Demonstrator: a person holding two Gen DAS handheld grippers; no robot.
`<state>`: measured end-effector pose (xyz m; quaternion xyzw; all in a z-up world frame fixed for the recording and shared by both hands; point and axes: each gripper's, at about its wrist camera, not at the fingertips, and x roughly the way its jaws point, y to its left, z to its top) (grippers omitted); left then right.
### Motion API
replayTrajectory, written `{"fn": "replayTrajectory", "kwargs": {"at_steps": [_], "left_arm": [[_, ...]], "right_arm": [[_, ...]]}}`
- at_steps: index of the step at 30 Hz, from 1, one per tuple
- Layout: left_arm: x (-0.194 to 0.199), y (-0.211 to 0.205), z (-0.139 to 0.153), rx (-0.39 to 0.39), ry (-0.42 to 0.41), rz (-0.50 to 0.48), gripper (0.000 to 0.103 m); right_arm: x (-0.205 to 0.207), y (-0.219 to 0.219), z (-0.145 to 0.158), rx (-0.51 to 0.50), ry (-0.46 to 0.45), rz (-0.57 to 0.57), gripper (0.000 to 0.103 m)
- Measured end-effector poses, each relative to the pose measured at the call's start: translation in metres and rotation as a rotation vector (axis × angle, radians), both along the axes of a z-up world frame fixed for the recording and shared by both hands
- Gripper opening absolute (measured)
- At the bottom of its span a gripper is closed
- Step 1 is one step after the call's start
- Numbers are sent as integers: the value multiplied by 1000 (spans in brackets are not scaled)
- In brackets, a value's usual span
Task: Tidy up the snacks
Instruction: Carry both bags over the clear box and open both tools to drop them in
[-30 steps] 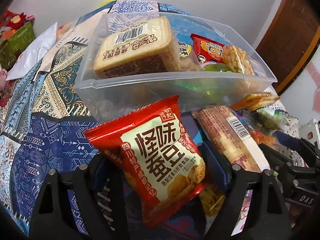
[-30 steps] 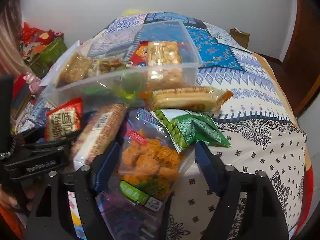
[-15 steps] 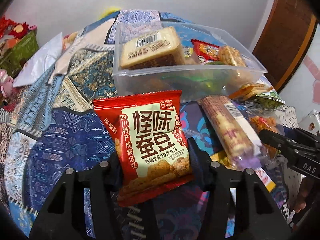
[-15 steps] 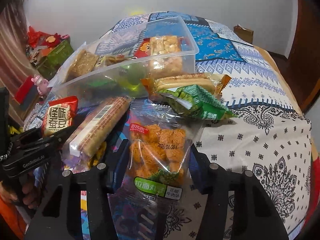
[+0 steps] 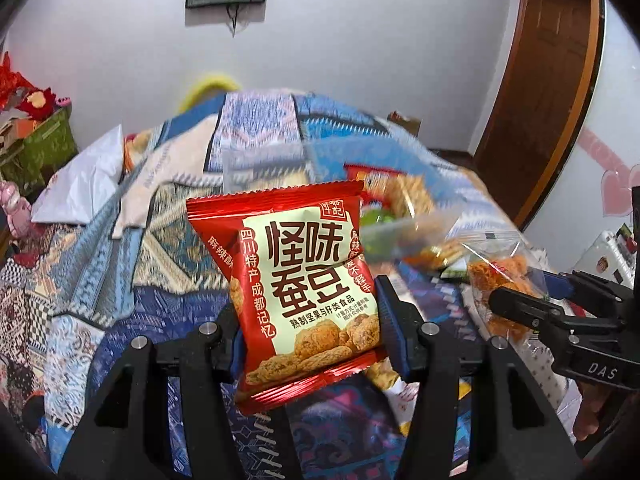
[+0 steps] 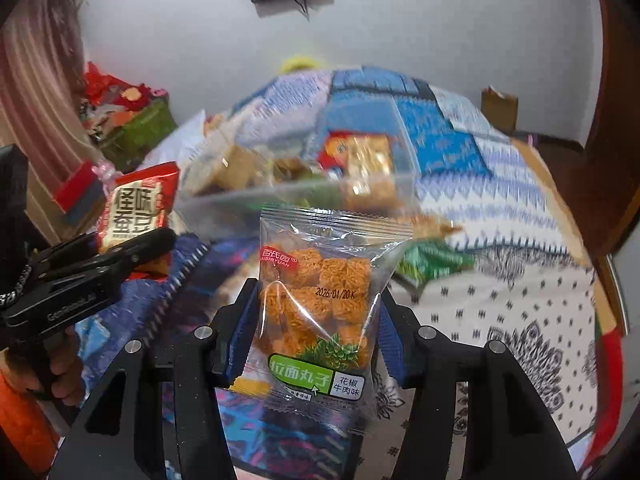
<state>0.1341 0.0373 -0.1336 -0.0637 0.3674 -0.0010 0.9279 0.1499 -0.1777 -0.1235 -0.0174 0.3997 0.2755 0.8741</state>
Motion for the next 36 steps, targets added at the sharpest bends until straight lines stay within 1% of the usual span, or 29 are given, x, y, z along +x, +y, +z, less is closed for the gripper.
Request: {"fn": "replayTrajectory", "kwargs": {"at_steps": [4, 9, 14, 17, 22, 26, 28, 32, 36], "left_arm": [[7, 1, 14, 2, -38, -1, 54], [25, 6, 29, 6, -79, 8, 54], [48, 9, 34, 13, -104, 8, 54], [65, 9, 32, 16, -104, 7, 54], [95, 11, 25, 7, -86, 5, 54], [120, 14, 16, -2, -58, 6, 54], [132, 17, 11, -5, -40, 9, 54], [152, 21, -1, 3, -3, 17, 54], [166, 23, -12, -6, 29, 16, 54]], "right_arm": [[5, 6, 16, 10, -49, 8, 51], [23, 16, 31, 17, -101, 9, 51], [48, 27, 36, 16, -131, 3, 51], [66, 33, 36, 10, -135, -4, 51], [94, 43, 31, -2, -114, 1, 51], [115, 55, 18, -36, -87, 2, 51], [123, 60, 11, -46, -70, 6, 51], [133, 72, -3, -104, -54, 15, 51], [140, 78, -11, -112, -25, 36, 51]]}}
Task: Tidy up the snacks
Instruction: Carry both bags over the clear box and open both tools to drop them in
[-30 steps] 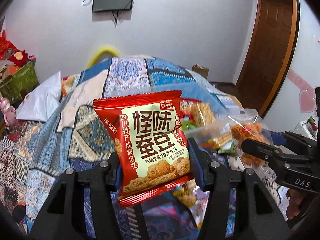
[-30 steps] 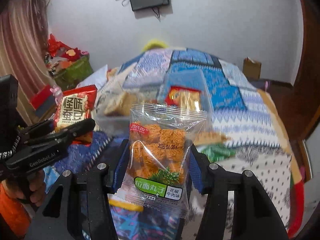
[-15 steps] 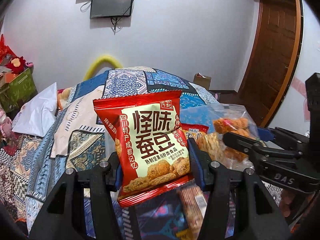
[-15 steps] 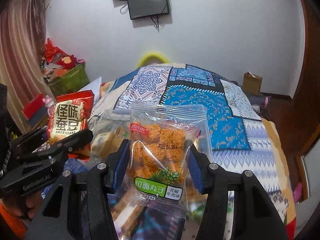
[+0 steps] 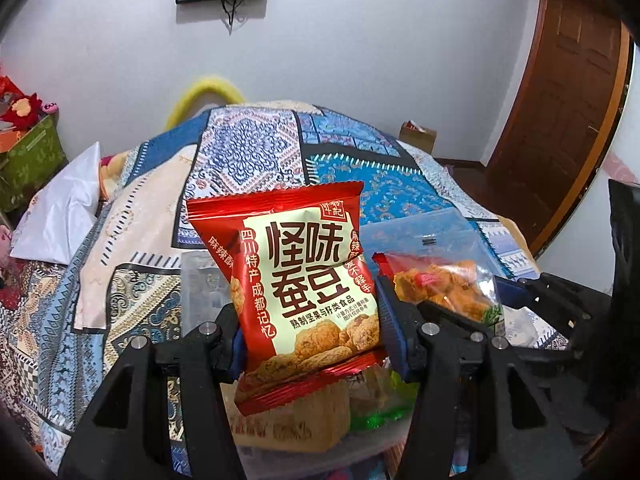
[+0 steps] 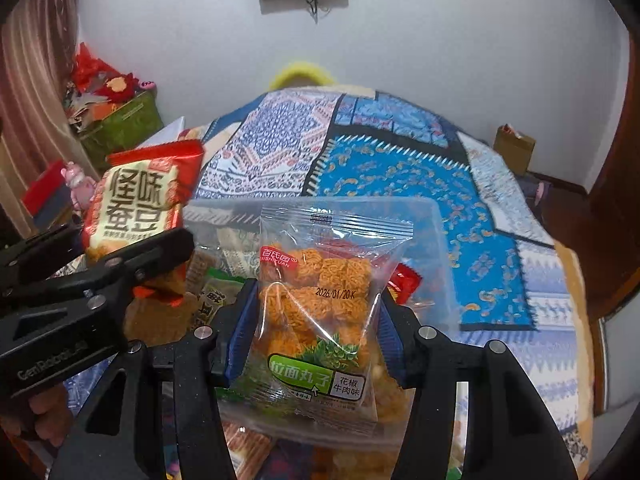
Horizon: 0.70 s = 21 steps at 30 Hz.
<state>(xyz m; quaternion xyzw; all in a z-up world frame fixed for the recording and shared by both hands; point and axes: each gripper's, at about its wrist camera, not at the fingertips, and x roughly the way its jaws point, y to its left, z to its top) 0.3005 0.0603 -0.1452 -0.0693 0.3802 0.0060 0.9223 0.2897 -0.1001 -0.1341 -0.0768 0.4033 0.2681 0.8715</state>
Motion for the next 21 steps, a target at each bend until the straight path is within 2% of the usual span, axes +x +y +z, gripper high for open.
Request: {"fn": "replayTrajectory", "kwargs": {"at_steps": [3, 8, 18, 21], "left_arm": [[6, -2, -8, 3, 22, 3, 55], [4, -1, -5, -1, 20, 20, 67], [-36, -4, 33, 38, -50, 8, 70], [-48, -6, 42, 48, -61, 3, 74]], "right_arm": [[-2, 4, -3, -25, 2, 10, 52], [-5, 5, -2, -43, 3, 19, 56], [-22, -14, 26, -7, -49, -2, 59], [-31, -22, 38, 4, -72, -10, 63]]}}
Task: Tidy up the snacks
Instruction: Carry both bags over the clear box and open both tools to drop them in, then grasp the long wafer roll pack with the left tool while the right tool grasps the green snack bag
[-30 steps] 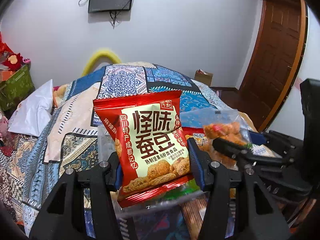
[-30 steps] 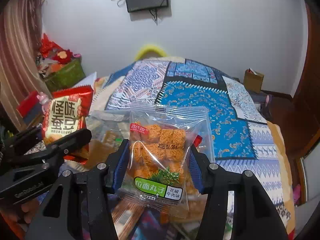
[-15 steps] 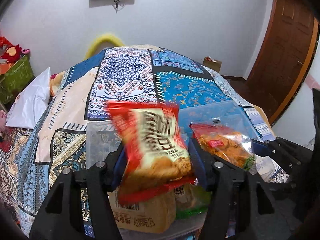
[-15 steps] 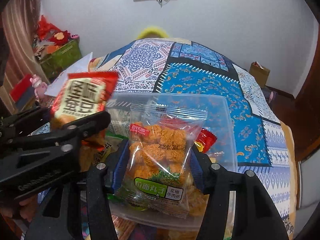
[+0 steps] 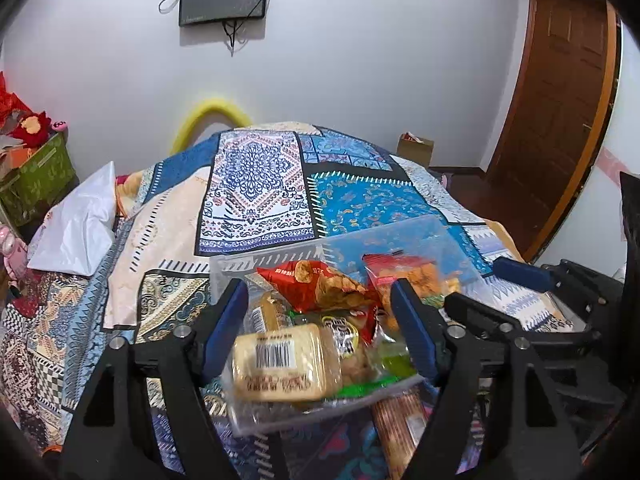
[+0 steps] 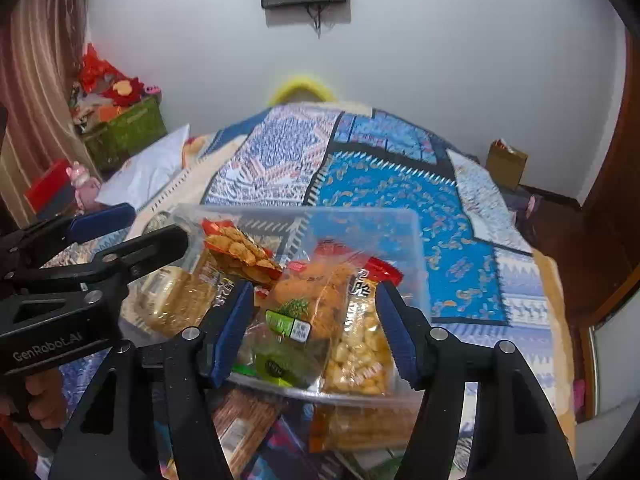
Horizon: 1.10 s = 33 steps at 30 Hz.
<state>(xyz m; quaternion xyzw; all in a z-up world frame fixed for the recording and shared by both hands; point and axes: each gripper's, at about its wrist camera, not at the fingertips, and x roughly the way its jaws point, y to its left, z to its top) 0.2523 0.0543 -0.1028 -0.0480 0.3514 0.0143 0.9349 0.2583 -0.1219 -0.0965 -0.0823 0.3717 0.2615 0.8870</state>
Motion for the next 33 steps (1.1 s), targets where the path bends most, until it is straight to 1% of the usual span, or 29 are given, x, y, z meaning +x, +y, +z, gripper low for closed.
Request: {"fn": "replayTrajectory", "kwargs": {"at_steps": [2, 8, 11, 15, 18, 24, 26, 31, 33], "left_arm": [[-10, -2, 5, 11, -1, -4, 75], [-39, -9, 11, 7, 5, -12, 75], [-51, -14, 6, 2, 23, -21, 75], [-61, -22, -9, -12, 59, -33, 75], [-65, -26, -21, -32, 92, -39, 75], [-64, -42, -52, -41, 172, -59, 75], [-62, -46, -63, -48, 196, -68, 75], [-53, -63, -87, -56, 260, -102, 75], [-50, -67, -94, -56, 273, -108, 75]], "right_arm": [[-9, -7, 8, 2, -25, -12, 66], [-26, -31, 17, 23, -35, -44, 68], [-33, -45, 16, 38, -23, -67, 71], [-41, -61, 8, 42, 2, -93, 72], [-44, -71, -4, 26, 34, -115, 73], [-39, -89, -43, 16, 143, -164, 73], [-34, -92, -57, 13, 186, -175, 73], [-24, -93, -84, -8, 254, -185, 73], [-23, -93, -89, -8, 260, -181, 77]]}}
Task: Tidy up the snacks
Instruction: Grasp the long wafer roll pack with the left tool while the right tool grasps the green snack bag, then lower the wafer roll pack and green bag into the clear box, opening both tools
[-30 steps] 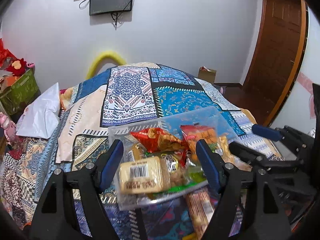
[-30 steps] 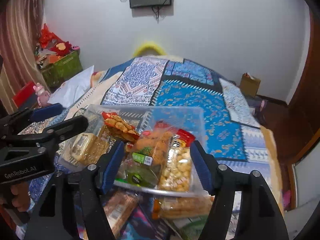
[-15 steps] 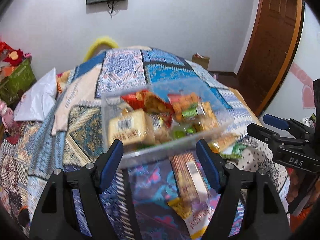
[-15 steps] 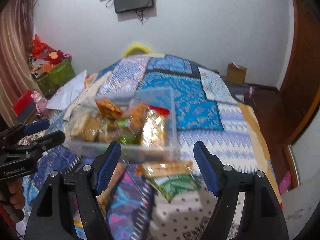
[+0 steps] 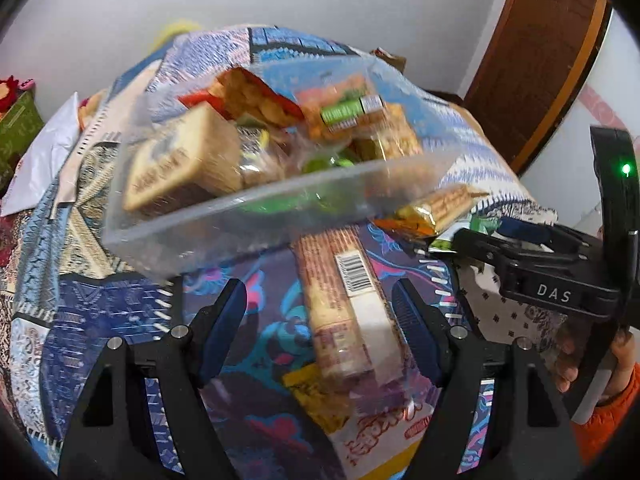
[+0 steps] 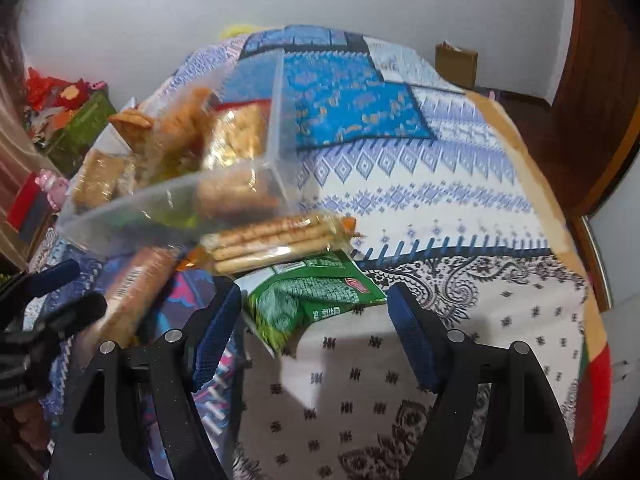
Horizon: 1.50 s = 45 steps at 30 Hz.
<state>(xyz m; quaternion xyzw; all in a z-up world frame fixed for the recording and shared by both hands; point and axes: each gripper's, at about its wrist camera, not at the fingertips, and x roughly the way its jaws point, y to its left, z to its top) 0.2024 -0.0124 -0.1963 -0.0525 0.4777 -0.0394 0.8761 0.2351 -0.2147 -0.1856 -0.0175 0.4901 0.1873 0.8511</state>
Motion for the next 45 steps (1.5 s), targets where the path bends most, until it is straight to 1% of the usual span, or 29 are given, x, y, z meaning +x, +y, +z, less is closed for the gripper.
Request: {"fn": "replayTrajectory", "kwargs": {"at_steps": [2, 5, 10, 11, 12, 13, 14, 15, 16, 17, 20, 25, 26, 30, 36, 41, 45], "left_arm": [[5, -4, -8, -9, 16, -4, 75], [11, -7, -18, -15, 36, -9, 75], [11, -10, -33, -28, 38, -12, 74], [9, -10, -33, -25, 25, -10, 72], [8, -10, -32, -23, 13, -8, 69], [6, -10, -31, -23, 6, -10, 63], [5, -10, -30, -26, 5, -14, 57], [4, -10, -29, -29, 2, -20, 54], [3, -10, -27, -31, -2, -23, 49], [1, -10, -25, -30, -8, -24, 46], [-3, -7, -19, -39, -23, -27, 45], [-18, -3, -5, -25, -66, -25, 45], [-22, -3, -1, -20, -78, -27, 45], [-33, -1, 16, -4, -120, -28, 45], [-42, 12, 41, -14, -180, 2, 45], [-43, 23, 61, -28, -237, 34, 45], [-39, 33, 72, -32, -268, 56, 45]], "right_arm": [[4, 2, -4, 4, 9, 4, 81], [8, 8, -8, -20, 3, 20, 85], [10, 14, -10, -40, -14, 33, 85], [9, 15, -10, -38, -22, 38, 77], [7, 14, -9, -30, -22, 44, 72], [4, 14, -9, -28, -24, 44, 68], [1, 13, -8, -22, -26, 51, 57], [0, 13, -7, -20, -24, 52, 56], [-4, 12, -6, -14, -29, 49, 52], [-8, 10, -5, -6, -29, 50, 50], [-18, 5, -1, 13, -37, 49, 45], [-41, 1, 9, 35, -56, 52, 42], [-47, -1, 12, 45, -58, 55, 39], [-50, 0, 19, 58, -70, 63, 39], [-60, 4, 42, 93, -115, 83, 39], [-54, 17, 63, 114, -171, 110, 38], [-47, 30, 74, 126, -204, 132, 38]]}}
